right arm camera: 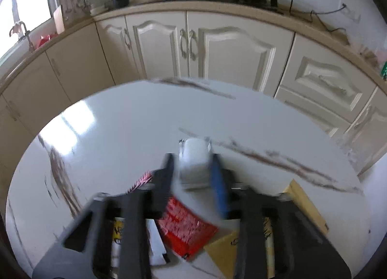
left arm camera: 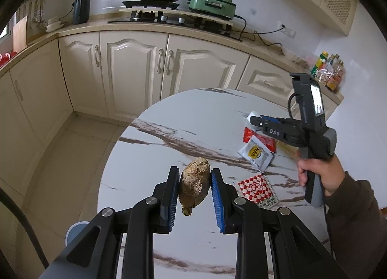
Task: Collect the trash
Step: 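Lower the right gripper onto the white square packet and grasp it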
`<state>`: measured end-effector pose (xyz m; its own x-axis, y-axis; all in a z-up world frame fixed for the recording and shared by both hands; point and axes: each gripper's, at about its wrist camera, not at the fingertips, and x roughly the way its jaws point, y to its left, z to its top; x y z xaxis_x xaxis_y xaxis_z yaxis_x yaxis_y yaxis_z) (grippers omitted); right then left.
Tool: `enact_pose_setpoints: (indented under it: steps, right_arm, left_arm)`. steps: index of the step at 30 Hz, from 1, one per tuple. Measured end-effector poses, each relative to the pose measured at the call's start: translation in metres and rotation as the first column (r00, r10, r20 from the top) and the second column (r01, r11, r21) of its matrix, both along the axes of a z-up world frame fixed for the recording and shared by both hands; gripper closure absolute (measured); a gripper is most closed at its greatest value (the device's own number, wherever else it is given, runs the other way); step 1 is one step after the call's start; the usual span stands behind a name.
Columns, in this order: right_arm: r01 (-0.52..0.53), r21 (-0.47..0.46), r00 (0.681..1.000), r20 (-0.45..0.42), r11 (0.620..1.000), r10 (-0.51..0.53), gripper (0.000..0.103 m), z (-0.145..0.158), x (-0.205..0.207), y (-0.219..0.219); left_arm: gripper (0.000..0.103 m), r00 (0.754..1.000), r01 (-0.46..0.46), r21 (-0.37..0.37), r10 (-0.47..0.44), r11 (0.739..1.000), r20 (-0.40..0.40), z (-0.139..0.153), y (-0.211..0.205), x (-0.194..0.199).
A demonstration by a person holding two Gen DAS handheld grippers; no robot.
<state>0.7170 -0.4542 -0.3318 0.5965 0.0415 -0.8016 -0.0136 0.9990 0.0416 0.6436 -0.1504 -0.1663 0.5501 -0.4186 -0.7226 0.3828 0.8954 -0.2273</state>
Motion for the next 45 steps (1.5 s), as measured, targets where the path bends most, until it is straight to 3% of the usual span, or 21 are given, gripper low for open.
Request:
enact_pose_setpoints:
  steps: [5, 12, 14, 25, 34, 39, 45]
  right_arm:
    - [-0.008, -0.018, 1.0, 0.012, 1.0, 0.008, 0.085, 0.007, -0.009, 0.005]
    - [-0.037, -0.012, 0.998, 0.059, 0.999, 0.037, 0.086, 0.057, -0.055, 0.032]
    - [-0.025, -0.013, 0.999, 0.032, 1.0, 0.025, 0.086, 0.064, -0.067, 0.041]
    - [-0.094, 0.032, 0.992, -0.087, 0.995, 0.096, 0.086, 0.031, -0.161, 0.082]
    - [-0.082, 0.037, 0.994, -0.073, 0.996, 0.084, 0.084, 0.025, -0.159, 0.09]
    - [-0.079, -0.022, 0.992, -0.104, 0.997, 0.077, 0.082, 0.013, -0.152, 0.099]
    - [-0.074, -0.069, 0.997, -0.04, 0.995, 0.071, 0.086, 0.025, -0.165, 0.108]
  left_arm:
    - [0.081, 1.0, -0.012, -0.011, 0.012, 1.0, -0.016, -0.005, 0.007, 0.002]
    - [0.081, 0.999, -0.035, -0.032, 0.034, 0.999, -0.016, -0.001, 0.03, -0.016]
    - [0.081, 0.999, -0.044, -0.033, 0.044, 0.998, -0.016, 0.0, 0.039, -0.025]
    - [0.081, 0.999, -0.043, -0.04, 0.043, 0.998, 0.002, 0.006, 0.078, -0.082]
    - [0.08, 1.0, 0.0, -0.067, -0.001, 0.998, -0.011, 0.012, 0.072, -0.095]
    - [0.08, 1.0, 0.014, -0.081, -0.016, 0.997, -0.023, 0.011, 0.069, -0.094]
    - [0.081, 0.999, 0.014, -0.116, -0.018, 0.993, -0.034, 0.007, 0.071, -0.094]
